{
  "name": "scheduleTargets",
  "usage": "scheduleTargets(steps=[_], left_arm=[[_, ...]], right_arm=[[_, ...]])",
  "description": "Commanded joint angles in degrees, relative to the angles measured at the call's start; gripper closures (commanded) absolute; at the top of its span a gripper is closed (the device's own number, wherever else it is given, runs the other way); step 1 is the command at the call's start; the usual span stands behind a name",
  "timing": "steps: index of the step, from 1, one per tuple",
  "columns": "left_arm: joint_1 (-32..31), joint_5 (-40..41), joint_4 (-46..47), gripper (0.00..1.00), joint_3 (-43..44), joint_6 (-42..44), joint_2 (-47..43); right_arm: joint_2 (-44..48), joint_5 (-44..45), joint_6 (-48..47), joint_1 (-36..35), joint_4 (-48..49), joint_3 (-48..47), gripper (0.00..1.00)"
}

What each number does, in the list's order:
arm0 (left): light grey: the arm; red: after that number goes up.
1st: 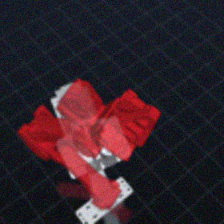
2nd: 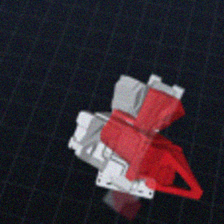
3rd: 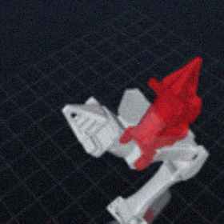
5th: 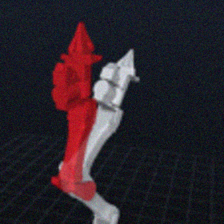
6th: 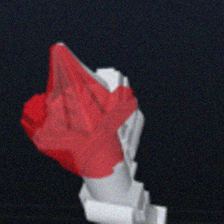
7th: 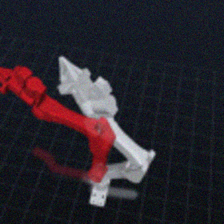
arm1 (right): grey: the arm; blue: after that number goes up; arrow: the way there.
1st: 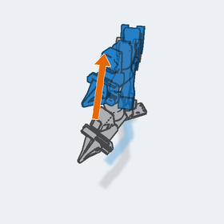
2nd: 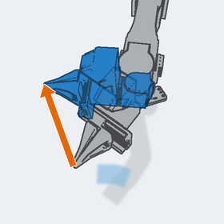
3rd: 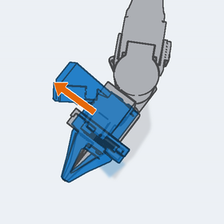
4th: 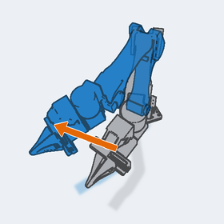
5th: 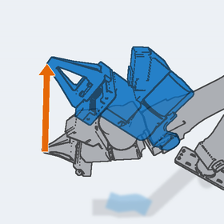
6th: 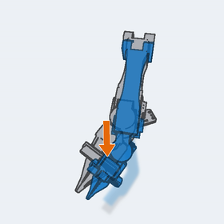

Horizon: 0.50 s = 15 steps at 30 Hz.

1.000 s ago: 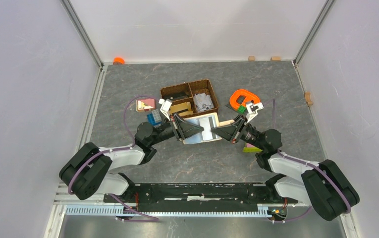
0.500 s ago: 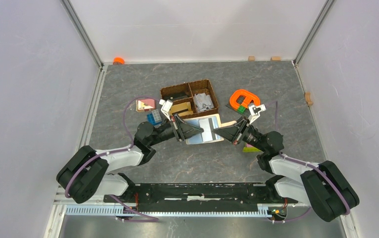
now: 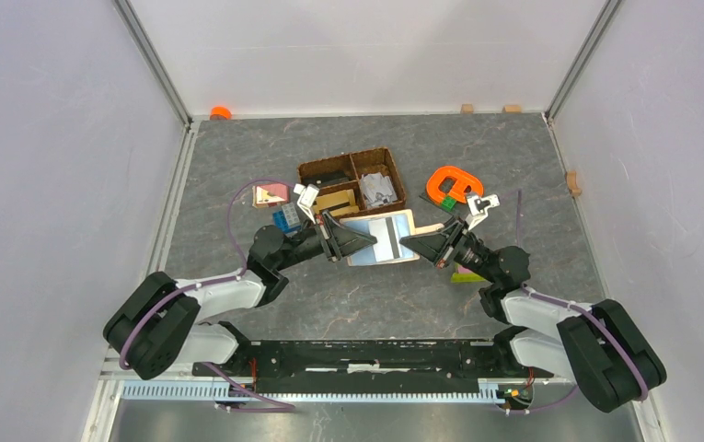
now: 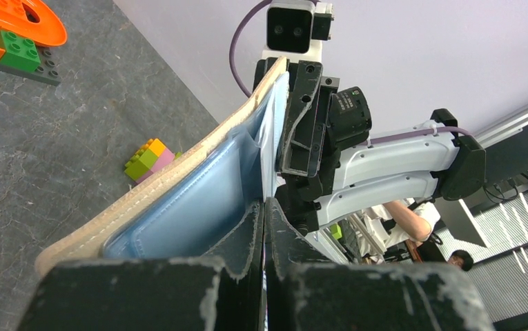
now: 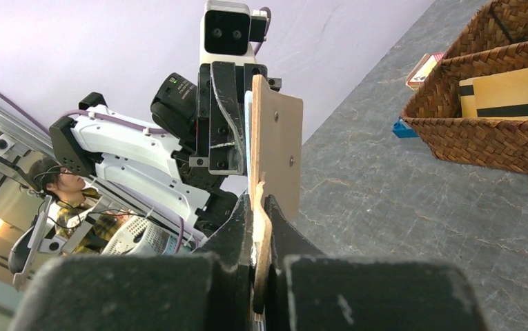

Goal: Take the credit cards out of the card holder
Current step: Remove the credit card from the card holder.

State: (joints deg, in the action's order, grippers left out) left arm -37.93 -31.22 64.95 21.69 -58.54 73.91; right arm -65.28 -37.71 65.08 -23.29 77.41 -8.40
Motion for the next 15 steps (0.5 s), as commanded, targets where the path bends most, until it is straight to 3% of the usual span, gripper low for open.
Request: scheduleTargets(steps=[1,8,15], left_arm=[[0.57,-0.32,2.11,0.97,1.69,0.62,0.71],[0.15,-0.72,1.97,0.98,1.98,0.89,0.63],[-0.12,-1.39,2.02,0.98,2.39,0.98,0.93]], right_arm=[[-0.8,-1.13,1.37,0.42,6.51,-0.35,0.92],[-1.04,-1.05,-0.5,-1.05,4.73,-0.9,0.66],[-1.73,-0.37,-4.65,-4.19,0.03,-2.61,0.54]])
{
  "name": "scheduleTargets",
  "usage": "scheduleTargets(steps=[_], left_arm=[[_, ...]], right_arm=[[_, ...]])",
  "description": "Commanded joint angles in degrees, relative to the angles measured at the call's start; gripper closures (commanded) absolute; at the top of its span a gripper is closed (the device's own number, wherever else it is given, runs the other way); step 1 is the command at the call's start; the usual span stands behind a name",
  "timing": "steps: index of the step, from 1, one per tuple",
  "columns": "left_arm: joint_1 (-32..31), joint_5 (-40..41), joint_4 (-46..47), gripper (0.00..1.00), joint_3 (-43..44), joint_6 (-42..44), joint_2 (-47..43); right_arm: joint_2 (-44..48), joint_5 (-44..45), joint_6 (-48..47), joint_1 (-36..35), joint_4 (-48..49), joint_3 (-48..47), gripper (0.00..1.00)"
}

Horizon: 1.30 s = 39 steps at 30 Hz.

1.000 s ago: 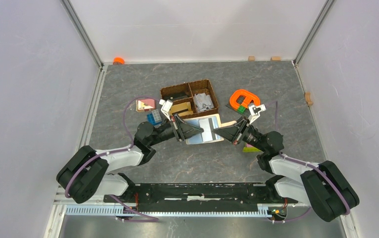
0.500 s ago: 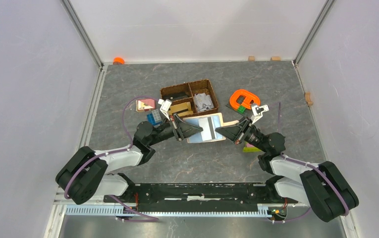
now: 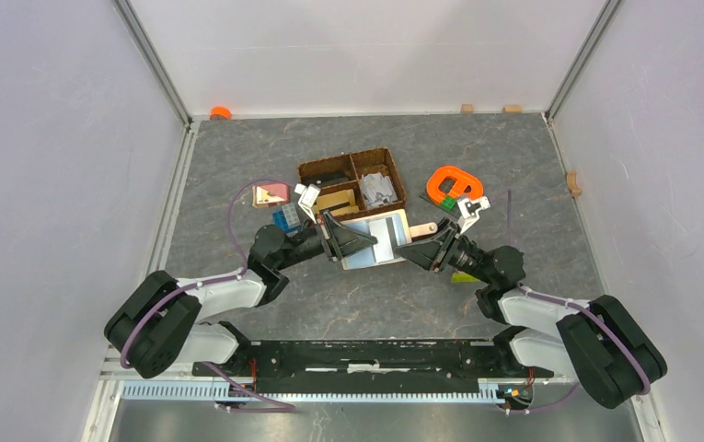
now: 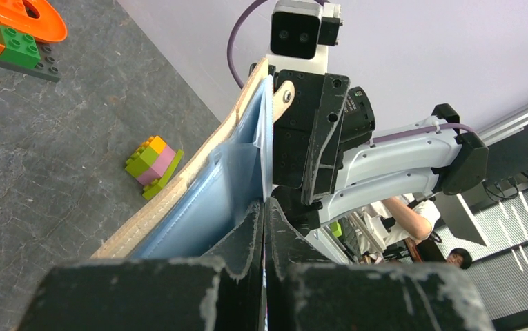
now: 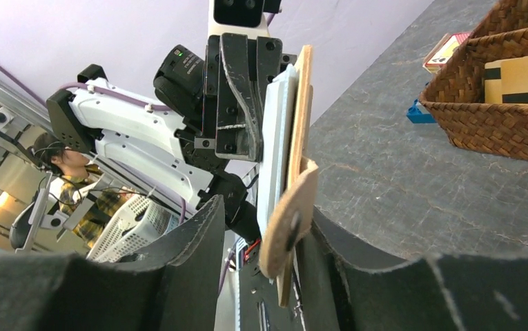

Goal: Take the credit cards out of the card holder
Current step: Remove the credit card from the card holder.

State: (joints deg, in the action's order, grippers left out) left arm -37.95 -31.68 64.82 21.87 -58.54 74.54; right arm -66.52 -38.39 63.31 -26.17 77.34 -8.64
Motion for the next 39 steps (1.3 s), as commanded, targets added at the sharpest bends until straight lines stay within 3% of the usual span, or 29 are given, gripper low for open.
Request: scheduleTargets(steps=[1,6,10,14,17,22,39], left_arm=[[-0.1,-0.97,2.16,0.98,2.21,0.91,0.26],[-0.15,-1.02,2.07,0.98,2.39,0.89,0.38],[-0.1,-0.74,1.68,0.97,2.33,0.89,0.34],[-0.1,-0.77,1.19,0.89,2.54,0.98,0.39],[-0.16,-1.25,1.33,0.84,2.87,0.8,0.85],[-0.19,-1.91,3.59,0.82,2.76,-0.11,1.39],[-0.19,-1.99,6.02,0.93,1.95,-0.68,1.06]], right_arm=[[-0.54,0.31,-2.99,-1.4,0.02,-2.42,0.54],[-1.05,0.51,-4.45,-2.29,-2.32,-3.21,0.59],[-1.23,0.42,-4.39,-2.39,-2.05,-3.18,0.75],[-1.04,0.77,-3.11,-2.35,-0.15,-2.31,0.93],[-1.72,0.73,-2.26,-2.38,1.26,-2.13,0.98],[-2.47,0.69,-1.15,-2.23,2.54,-2.07,0.94],[-5.22,-0.28,4.52,1.38,10.46,0.17,0.83]])
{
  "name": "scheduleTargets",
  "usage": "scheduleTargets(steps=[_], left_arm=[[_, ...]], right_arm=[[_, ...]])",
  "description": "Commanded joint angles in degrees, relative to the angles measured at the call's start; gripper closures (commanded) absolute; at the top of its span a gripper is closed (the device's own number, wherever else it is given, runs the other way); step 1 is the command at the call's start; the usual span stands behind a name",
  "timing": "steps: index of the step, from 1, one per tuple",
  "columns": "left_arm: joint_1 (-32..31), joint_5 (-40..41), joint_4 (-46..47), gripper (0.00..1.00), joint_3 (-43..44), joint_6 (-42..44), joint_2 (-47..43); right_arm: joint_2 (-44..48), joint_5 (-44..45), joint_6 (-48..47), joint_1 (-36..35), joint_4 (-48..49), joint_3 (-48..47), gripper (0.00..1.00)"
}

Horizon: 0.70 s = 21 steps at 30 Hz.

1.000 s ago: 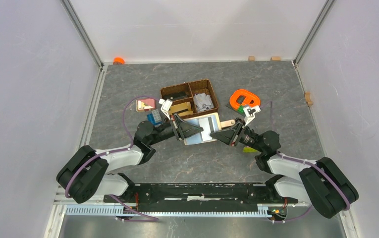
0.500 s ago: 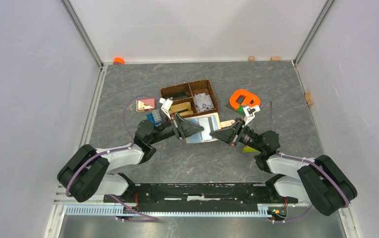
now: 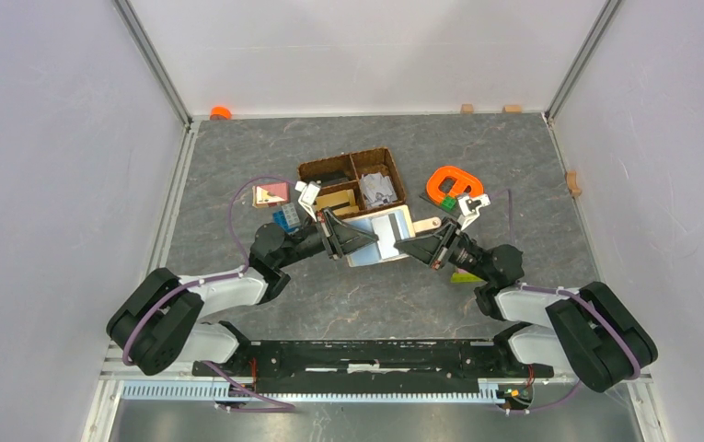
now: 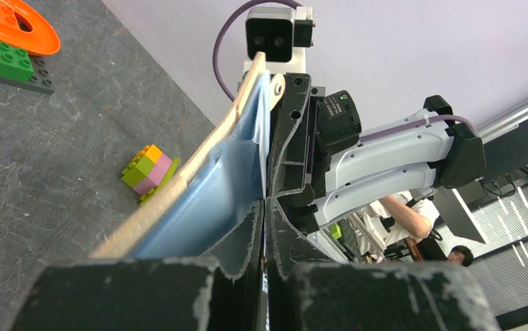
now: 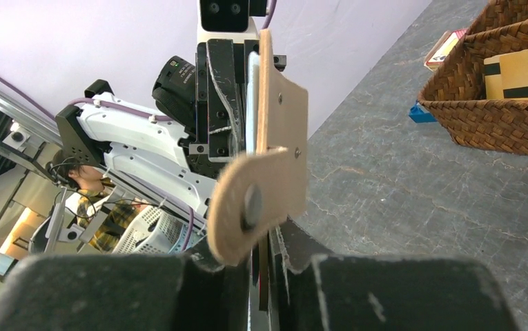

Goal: Take the credit cards out of the card holder
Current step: Remove the credit card from the card holder.

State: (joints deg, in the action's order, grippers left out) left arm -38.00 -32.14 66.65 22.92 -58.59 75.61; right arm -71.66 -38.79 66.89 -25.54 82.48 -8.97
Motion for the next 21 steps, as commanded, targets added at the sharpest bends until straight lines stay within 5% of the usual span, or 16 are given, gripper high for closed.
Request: scheduleTargets(steps=[1,12,16,21], left_arm=[[-0.15,-1.52,4.19,0.94,0.8,-0.65,-0.02],[-0.17,-1.7,4.45,0.95,1.08,-0.82,0.58],[-0.16,-2.27,4.53,0.84,1.41,-1.0,1.06],[-0.22,-2.66,5.56,0.82,1.52,-1.53,1.59]], right_arm=[[-0.02,0.11,0.9,0.8,5.33,0.58,0.82],[-0.07,-0.33,1.52,0.93,6.29,0.5,0.84],[-0.73,0.01,1.1,0.46,6.1,0.47,0.91],[-2.05,-0.1,2.05,-0.3,7.89,0.23,0.93]])
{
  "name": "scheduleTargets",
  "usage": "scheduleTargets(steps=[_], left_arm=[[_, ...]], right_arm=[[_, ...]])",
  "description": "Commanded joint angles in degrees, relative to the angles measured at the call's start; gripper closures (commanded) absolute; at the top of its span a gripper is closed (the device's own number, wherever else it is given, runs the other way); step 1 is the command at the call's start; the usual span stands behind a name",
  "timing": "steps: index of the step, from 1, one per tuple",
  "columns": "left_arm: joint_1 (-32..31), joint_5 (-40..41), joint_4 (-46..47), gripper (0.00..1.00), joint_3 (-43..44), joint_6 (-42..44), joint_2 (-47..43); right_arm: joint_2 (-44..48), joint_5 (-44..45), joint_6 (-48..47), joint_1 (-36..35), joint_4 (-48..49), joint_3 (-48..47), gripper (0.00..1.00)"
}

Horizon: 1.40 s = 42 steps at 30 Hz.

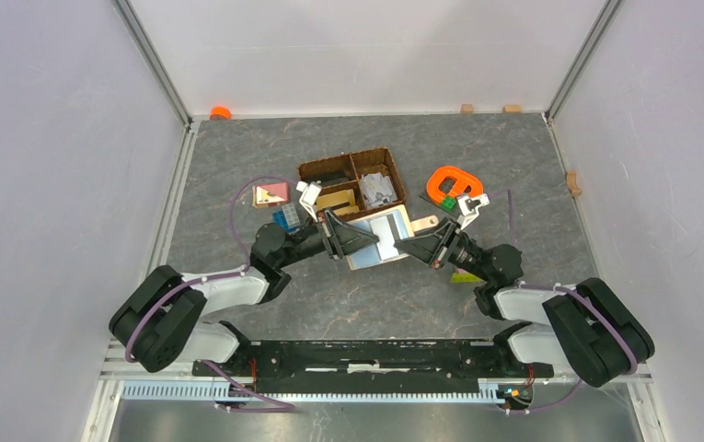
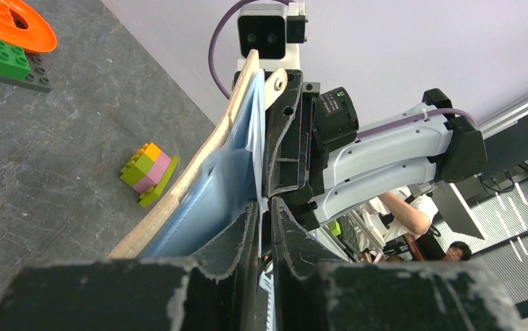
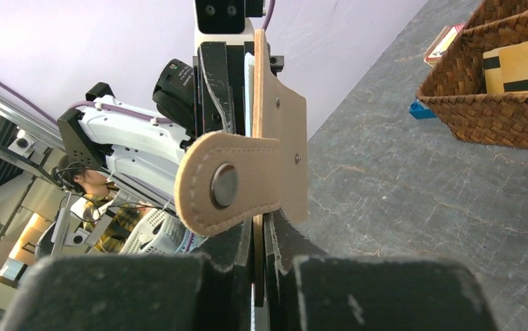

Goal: Take the credit cards out of the card holder
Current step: Remove the credit card from the card holder.

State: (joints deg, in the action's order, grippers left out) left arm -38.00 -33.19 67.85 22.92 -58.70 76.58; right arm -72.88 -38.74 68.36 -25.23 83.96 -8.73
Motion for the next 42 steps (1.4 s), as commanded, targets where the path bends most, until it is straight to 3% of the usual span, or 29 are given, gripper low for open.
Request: scheduleTargets(steps=[1,3,5,10,18,22,28,32,34,39,42], left_arm=[[-0.23,-1.62,4.44,0.85,1.47,-1.5,0.63],[-0.21,-1.42,4.56,0.93,1.3,-1.39,0.51],[-0.15,-0.97,4.59,0.96,0.93,-1.29,0.25],[-0.15,-0.95,3.95,0.98,1.14,-1.4,0.42],[-0.15,-1.55,0.85,0.98,2.25,-0.99,0.68],[-0.23,-0.92,-8.03,0.98,3.98,2.34,-0.39],[-0.32,-2.14,-9.94,0.98,5.53,2.11,1.35],[-0.32,-2.49,-10.01,0.98,5.72,2.01,1.2],[-0.37,-2.28,-10.9,0.98,5.69,2.55,0.51],[-0.32,-0.93,-12.13,0.97,5.04,3.55,-1.1],[-0.32,-0.47,-11.64,0.89,4.59,3.68,-1.52]], right_arm=[[-0.96,-0.15,0.86,-0.56,6.79,0.04,0.93],[-0.87,-0.21,1.03,-0.58,7.09,0.12,0.92],[-0.54,-0.03,0.8,-0.47,6.93,0.29,0.84],[-0.07,0.07,1.05,0.52,7.22,0.72,0.69],[-0.06,-0.18,1.57,2.5,8.15,1.44,0.7],[0.45,-1.46,-0.48,2.65,5.76,0.33,0.61],[2.43,-3.95,-6.55,1.81,-2.64,-3.02,0.54],[4.01,-3.65,-13.66,0.87,-16.26,-5.83,0.57],[4.28,-3.37,-15.04,0.92,-18.64,-6.22,0.58],[3.83,-2.42,-14.5,0.9,-18.41,-5.59,0.86],[2.66,-2.13,-10.34,0.99,-11.87,-3.71,0.93]])
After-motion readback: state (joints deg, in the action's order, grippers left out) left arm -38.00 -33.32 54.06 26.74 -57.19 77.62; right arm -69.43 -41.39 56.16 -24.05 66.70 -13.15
